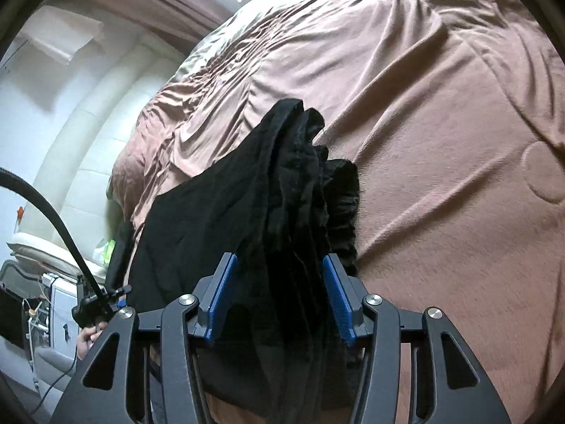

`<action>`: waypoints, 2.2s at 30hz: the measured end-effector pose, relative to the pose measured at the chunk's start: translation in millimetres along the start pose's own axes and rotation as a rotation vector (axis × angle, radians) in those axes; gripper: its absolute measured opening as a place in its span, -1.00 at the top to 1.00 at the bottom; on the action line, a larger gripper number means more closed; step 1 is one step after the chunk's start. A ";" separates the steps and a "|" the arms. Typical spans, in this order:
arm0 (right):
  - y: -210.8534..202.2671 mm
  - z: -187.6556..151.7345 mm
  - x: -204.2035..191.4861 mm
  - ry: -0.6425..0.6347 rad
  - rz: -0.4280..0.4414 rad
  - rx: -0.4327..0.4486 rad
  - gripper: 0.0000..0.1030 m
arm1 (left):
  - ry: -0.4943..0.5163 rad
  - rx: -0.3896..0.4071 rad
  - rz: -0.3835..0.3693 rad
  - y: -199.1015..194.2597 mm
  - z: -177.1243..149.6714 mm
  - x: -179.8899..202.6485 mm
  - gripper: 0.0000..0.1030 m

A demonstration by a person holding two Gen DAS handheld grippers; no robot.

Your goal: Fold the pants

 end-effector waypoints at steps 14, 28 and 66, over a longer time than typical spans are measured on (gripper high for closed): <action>-9.0 18.0 -31.6 -0.111 0.030 0.021 0.47 | -0.012 0.030 0.046 -2.4 -11.9 -10.8 0.20; -4.9 42.6 -6.8 -0.109 0.030 0.086 0.01 | -0.005 0.067 -0.003 -21.3 -21.1 -7.7 0.05; 118.4 98.6 28.1 0.107 0.304 -0.162 -0.55 | 0.008 0.088 0.075 -7.8 -23.0 12.3 -0.43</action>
Point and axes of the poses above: each gripper's, at about its wrist camera, not at the fingertips, and y roughly the way its jaws point, x to its right, z to its top, the point moved 6 cm from there along y, roughly the way its jaws point, and after that the axes turned 15 degrees about x, right-handed, at the moved point
